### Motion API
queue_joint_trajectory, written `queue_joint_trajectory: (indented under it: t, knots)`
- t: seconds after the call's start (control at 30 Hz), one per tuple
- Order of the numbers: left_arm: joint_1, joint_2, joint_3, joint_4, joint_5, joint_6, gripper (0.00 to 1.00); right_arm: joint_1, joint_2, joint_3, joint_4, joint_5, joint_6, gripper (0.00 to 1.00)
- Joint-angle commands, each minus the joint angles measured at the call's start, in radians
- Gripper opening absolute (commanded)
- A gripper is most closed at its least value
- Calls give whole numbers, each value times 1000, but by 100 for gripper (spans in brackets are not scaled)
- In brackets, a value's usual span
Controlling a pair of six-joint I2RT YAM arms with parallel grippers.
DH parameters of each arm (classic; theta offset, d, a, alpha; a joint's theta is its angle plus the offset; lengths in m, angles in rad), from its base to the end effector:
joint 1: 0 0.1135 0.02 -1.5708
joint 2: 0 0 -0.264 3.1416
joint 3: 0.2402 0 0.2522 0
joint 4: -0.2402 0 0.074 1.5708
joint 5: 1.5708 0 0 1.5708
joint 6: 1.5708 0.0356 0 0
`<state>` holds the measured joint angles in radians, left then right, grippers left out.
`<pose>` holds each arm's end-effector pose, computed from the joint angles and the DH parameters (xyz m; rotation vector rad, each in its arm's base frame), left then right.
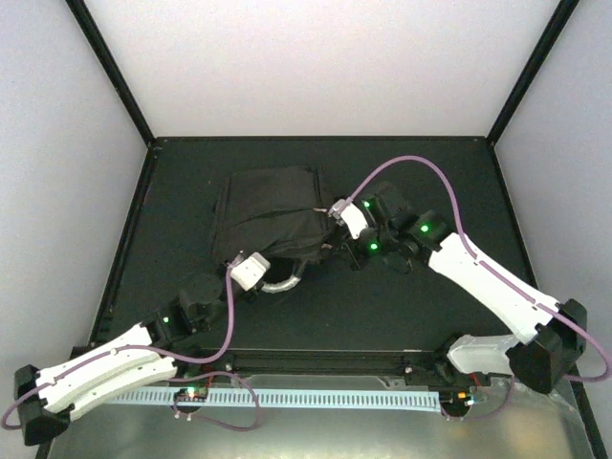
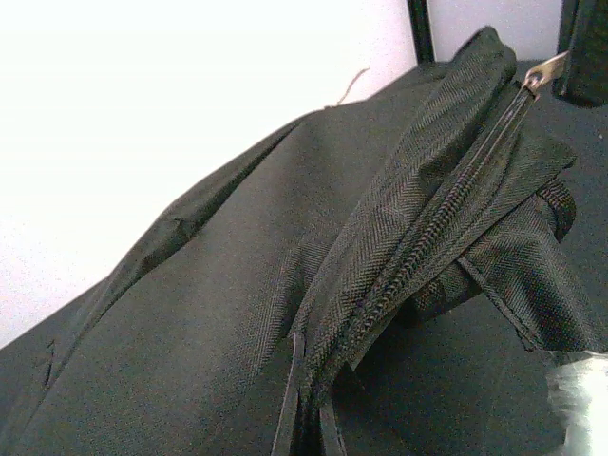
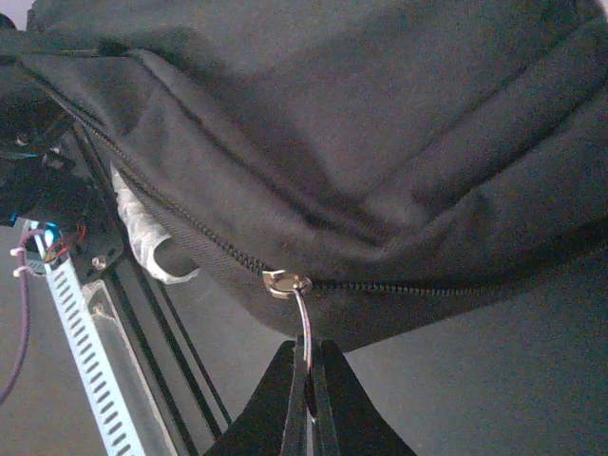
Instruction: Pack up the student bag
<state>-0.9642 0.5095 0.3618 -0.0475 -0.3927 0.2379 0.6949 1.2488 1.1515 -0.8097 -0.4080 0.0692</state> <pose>0.0941 -0.1118 0.2448 0.7458 1.5881 -0.1834 0.1844 0.1721 0.3158 -0.9594 2.3742 0.8185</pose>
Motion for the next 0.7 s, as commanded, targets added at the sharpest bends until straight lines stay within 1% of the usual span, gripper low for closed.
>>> queue_joint_trajectory:
  t: [0.0, 0.1, 0.17, 0.3, 0.33, 0.37, 0.43, 0.47, 0.53, 0.57, 0.6, 0.63, 0.67]
  knots:
    - [55, -154, -28, 70, -320, -83, 2, -53, 48, 15, -159, 361, 58, 2]
    - [55, -184, -44, 77, -287, -88, 2, -55, 59, 18, -62, 345, 83, 2]
    - [56, -187, -42, 62, -295, -102, 2, -64, 70, 25, -26, 353, 94, 2]
    - [58, -196, -22, 19, -325, -76, 2, -87, 60, 30, -50, 370, 83, 2]
    - [59, -195, -21, 22, -305, -50, 2, -87, 51, 30, -62, 358, 79, 2]
    - [59, -190, -23, 37, -260, -7, 4, -87, 39, 30, -76, 325, 69, 2]
    - [59, -150, 2, 8, -77, 58, 16, -87, 9, 33, -87, 179, 43, 2]
    - [59, -115, 31, -18, -11, 62, 25, -86, -5, 32, -85, 101, 32, 2]
    - [58, -26, 105, -82, 127, 60, 52, -84, -36, 27, -78, -48, 19, 2]
    - [58, 42, 166, -122, 177, 61, 64, -83, -51, 23, -72, -90, 20, 2]
    - [57, 91, 217, -168, 221, 60, 73, -82, -64, 21, -66, -123, 20, 2]
    - [55, 133, 264, -225, 259, 56, 76, -82, -73, 19, -65, -139, 18, 2]
    - [53, 173, 310, -265, 314, 61, 77, -81, -74, 18, -65, -152, 15, 2]
